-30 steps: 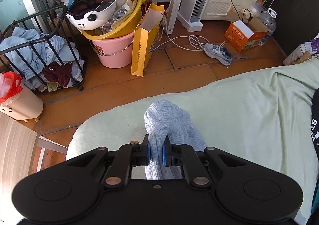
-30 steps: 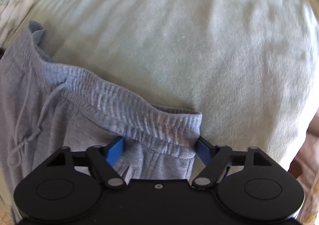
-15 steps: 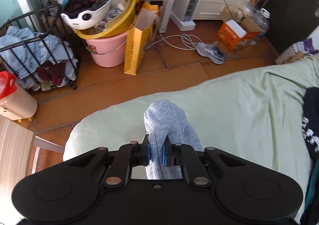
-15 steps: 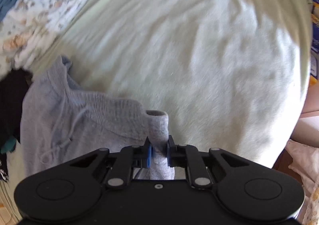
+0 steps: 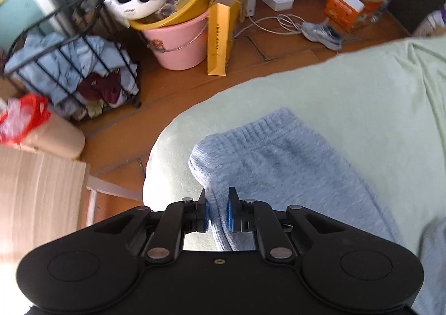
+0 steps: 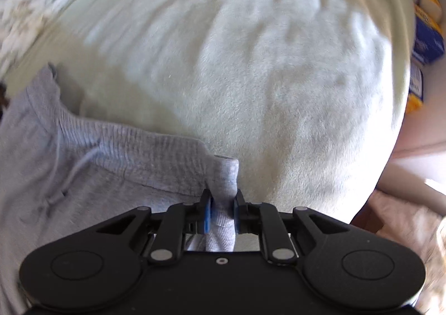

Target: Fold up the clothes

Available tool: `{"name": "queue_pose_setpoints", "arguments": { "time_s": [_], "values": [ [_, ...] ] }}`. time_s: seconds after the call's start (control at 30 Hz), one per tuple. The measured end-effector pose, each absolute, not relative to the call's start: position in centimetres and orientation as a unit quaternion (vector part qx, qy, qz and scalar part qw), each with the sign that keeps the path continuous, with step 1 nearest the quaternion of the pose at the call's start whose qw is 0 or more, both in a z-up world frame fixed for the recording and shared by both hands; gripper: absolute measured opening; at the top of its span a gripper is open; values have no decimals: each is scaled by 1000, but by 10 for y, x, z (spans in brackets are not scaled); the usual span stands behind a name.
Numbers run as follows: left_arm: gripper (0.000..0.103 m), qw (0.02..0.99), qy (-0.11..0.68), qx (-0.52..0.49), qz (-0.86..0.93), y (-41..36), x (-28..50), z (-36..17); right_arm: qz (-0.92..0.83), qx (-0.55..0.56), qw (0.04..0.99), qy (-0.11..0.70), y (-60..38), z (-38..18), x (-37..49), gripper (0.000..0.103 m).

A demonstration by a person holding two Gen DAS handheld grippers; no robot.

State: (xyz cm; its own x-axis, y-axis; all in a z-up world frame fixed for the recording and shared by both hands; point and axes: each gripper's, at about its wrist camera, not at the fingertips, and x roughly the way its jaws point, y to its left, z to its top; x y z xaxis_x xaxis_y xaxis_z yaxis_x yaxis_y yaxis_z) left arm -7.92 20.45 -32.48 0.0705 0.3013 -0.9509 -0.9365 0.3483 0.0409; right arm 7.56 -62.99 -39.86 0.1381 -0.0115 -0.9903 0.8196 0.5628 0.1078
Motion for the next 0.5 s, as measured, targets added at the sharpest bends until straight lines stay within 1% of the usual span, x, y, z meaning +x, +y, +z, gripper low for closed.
{"name": "queue_pose_setpoints", "arguments": {
  "time_s": [0.03,0.07,0.1,0.13,0.17,0.2,0.23,0.27,0.3,0.37,0.43,0.5],
  "values": [
    [22,658,496,-321,467,206,-78,-324,-309,340,669,585,-629,-399,80,17],
    [24,663,491,-327,461,207,-80,-320,-307,329,669,592,-628,-398,84,30],
    [33,667,486,-331,457,210,-83,-315,-303,316,671,599,-628,-398,88,37],
    [43,671,481,-336,453,212,-87,-310,-299,303,672,606,-627,-398,91,37],
    [48,675,477,-341,449,215,-90,-305,-296,295,673,610,-627,-397,94,38],
    [55,682,472,-340,444,216,-92,-301,-294,302,671,610,-629,-397,94,41],
    [64,688,467,-340,439,218,-94,-297,-291,310,666,612,-633,-395,93,42],
    [67,697,465,-337,430,222,-96,-292,-290,309,665,615,-634,-393,94,46],
    [67,701,463,-337,426,224,-95,-289,-290,307,664,618,-636,-391,94,48],
    [67,716,461,-326,410,230,-90,-283,-298,297,658,624,-639,-386,95,48],
    [69,736,466,-293,395,233,-74,-280,-302,281,662,626,-640,-378,97,48],
    [69,748,478,-273,371,237,-55,-285,-307,266,669,623,-638,-369,99,50]
  ]
}}
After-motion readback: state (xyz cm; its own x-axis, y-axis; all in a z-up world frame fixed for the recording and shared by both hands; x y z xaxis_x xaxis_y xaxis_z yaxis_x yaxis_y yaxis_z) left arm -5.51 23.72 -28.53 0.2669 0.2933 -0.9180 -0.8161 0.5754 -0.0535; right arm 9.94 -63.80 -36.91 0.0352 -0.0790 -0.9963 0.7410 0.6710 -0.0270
